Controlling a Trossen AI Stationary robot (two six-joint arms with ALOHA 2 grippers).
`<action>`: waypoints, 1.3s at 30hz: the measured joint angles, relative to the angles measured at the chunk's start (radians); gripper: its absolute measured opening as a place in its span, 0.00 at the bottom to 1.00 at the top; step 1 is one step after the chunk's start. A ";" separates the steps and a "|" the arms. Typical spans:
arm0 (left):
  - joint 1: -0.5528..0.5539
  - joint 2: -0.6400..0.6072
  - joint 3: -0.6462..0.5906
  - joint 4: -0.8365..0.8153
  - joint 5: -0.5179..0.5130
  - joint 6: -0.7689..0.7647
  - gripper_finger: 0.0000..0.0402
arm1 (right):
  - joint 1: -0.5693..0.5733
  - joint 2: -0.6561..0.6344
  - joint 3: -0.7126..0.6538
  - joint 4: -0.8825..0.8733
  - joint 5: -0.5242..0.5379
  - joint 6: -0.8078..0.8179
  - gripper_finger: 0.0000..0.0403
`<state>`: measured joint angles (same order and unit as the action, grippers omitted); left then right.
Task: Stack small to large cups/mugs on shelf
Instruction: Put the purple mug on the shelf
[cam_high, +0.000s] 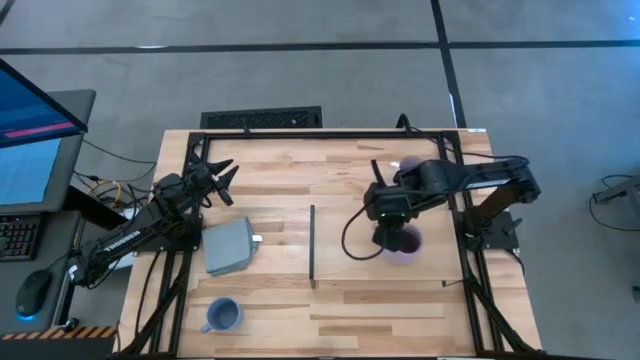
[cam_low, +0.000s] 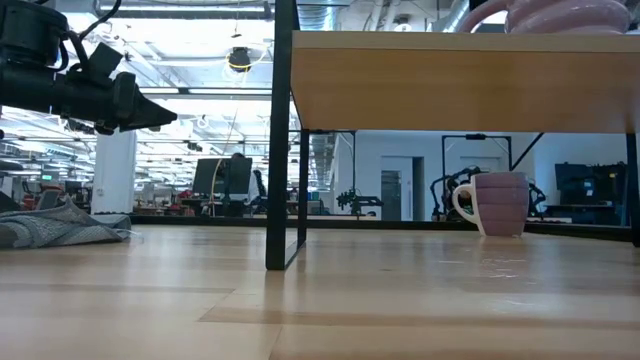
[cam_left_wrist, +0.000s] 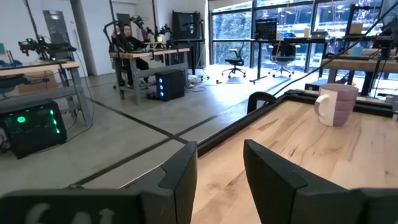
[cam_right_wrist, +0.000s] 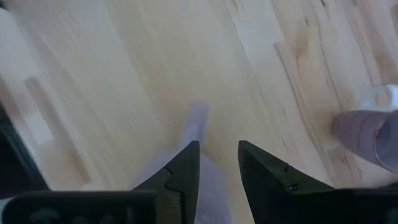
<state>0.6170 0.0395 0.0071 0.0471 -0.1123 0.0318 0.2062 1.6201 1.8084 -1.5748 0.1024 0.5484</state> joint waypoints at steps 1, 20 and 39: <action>0.000 0.000 0.000 0.000 0.000 0.001 0.30 | 0.000 0.007 0.000 0.004 0.002 0.000 0.33; 0.000 0.000 0.000 0.000 0.000 0.001 0.30 | 0.048 0.019 0.000 0.010 -0.049 -0.033 0.33; 0.000 0.000 0.000 0.000 0.000 0.000 0.30 | 0.151 0.019 0.000 0.019 -0.052 -0.022 0.33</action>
<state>0.6170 0.0395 0.0071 0.0471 -0.1123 0.0315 0.3575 1.6386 1.8088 -1.5560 0.0504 0.5268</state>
